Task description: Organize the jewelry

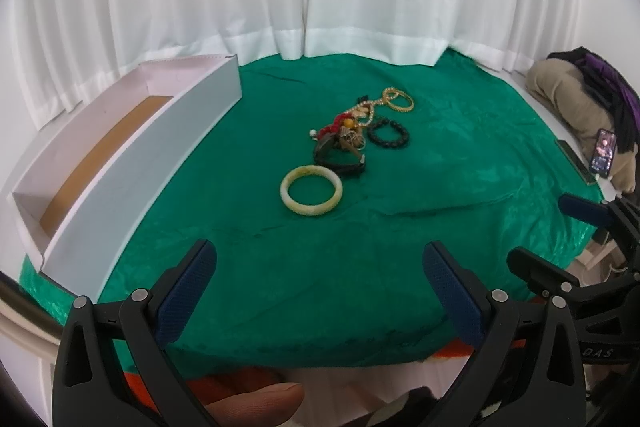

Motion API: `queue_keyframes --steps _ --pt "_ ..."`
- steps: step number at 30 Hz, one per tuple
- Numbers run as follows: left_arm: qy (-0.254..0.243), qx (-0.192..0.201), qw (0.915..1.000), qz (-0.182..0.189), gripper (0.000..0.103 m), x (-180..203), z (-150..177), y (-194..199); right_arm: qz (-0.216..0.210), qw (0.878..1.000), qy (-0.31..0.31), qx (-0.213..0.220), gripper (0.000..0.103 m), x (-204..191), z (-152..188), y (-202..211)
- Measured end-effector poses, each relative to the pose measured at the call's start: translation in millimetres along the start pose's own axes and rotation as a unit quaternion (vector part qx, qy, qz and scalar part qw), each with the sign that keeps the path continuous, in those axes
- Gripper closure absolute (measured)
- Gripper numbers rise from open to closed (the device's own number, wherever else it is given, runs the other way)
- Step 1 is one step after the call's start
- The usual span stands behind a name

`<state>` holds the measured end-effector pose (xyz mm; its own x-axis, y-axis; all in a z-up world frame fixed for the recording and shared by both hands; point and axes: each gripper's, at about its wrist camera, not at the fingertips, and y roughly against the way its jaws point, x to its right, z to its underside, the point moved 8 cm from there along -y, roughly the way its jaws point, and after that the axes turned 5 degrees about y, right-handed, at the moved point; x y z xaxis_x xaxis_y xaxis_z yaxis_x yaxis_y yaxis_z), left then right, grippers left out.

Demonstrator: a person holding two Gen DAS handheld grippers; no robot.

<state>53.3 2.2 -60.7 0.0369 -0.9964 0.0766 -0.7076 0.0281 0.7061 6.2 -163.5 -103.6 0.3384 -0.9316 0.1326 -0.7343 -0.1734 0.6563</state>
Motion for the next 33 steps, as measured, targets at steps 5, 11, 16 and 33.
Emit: queue_keyframes --steps 5,11,16,33 --pt "0.001 0.000 1.0000 0.000 0.000 1.2 0.5 0.0 0.000 1.000 0.000 0.000 0.010 -0.2 0.5 -0.1" --pt "0.001 0.000 1.0000 0.002 0.000 1.0 3.8 -0.3 0.000 1.000 0.000 0.000 0.010 -0.2 -0.1 0.1" --pt "-0.003 0.000 1.0000 0.002 0.000 0.6 5.4 -1.1 -0.001 1.000 0.000 0.000 0.010 -0.7 -0.2 0.2" --pt "-0.014 -0.005 0.9998 0.016 0.000 8.2 3.3 3.1 -0.003 1.000 0.000 -0.003 0.010 -7.8 0.3 0.4"
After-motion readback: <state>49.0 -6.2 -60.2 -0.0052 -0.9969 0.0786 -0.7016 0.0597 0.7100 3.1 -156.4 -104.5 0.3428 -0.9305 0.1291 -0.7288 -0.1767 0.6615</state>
